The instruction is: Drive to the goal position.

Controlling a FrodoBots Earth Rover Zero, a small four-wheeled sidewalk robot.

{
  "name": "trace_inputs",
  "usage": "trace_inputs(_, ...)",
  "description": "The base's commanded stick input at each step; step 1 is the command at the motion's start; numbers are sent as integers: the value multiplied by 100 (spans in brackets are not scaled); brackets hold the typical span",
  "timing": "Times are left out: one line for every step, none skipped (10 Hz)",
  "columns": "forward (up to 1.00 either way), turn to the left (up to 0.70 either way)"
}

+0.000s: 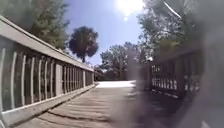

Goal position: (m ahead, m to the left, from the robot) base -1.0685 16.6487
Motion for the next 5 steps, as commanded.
trace_inputs(45,0)
trace_inputs(45,0)
trace_inputs(45,0)
trace_inputs(45,0)
trace_inputs(45,0)
